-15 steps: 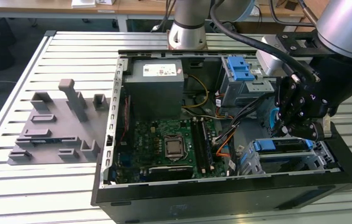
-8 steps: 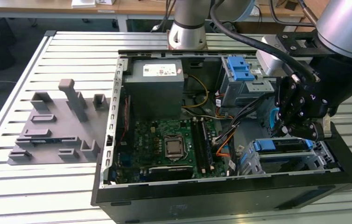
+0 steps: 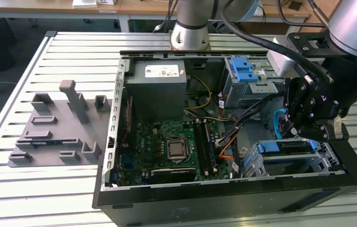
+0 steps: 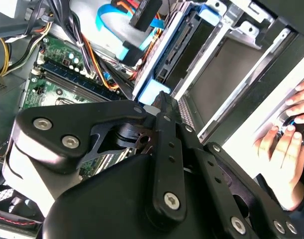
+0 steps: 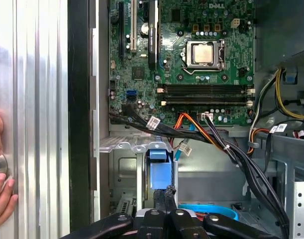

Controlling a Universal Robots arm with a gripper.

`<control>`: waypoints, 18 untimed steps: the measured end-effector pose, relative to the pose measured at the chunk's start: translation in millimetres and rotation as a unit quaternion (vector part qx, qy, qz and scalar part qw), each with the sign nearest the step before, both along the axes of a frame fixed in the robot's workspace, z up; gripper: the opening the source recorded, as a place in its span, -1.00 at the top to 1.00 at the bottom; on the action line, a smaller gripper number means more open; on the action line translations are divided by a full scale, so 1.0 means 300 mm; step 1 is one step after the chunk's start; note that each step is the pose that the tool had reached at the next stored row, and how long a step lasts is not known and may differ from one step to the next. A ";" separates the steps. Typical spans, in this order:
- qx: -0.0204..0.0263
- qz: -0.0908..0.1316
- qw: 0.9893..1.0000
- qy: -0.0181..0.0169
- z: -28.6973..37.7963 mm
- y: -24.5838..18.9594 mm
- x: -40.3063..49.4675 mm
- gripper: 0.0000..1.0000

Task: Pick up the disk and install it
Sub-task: 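Insert the first disk wire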

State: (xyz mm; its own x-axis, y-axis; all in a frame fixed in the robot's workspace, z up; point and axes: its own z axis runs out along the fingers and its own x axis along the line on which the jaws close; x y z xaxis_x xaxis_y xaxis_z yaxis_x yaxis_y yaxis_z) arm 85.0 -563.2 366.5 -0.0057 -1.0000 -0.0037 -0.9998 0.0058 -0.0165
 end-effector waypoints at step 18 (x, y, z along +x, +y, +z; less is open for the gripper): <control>0.000 0.000 1.000 0.000 -0.002 0.043 0.070 0.79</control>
State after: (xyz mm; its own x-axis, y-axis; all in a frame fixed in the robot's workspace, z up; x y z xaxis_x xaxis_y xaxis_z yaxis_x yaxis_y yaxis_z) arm 106.1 -550.2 365.9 -0.0057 -1.0000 -0.0032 -0.9998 0.0058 -0.0164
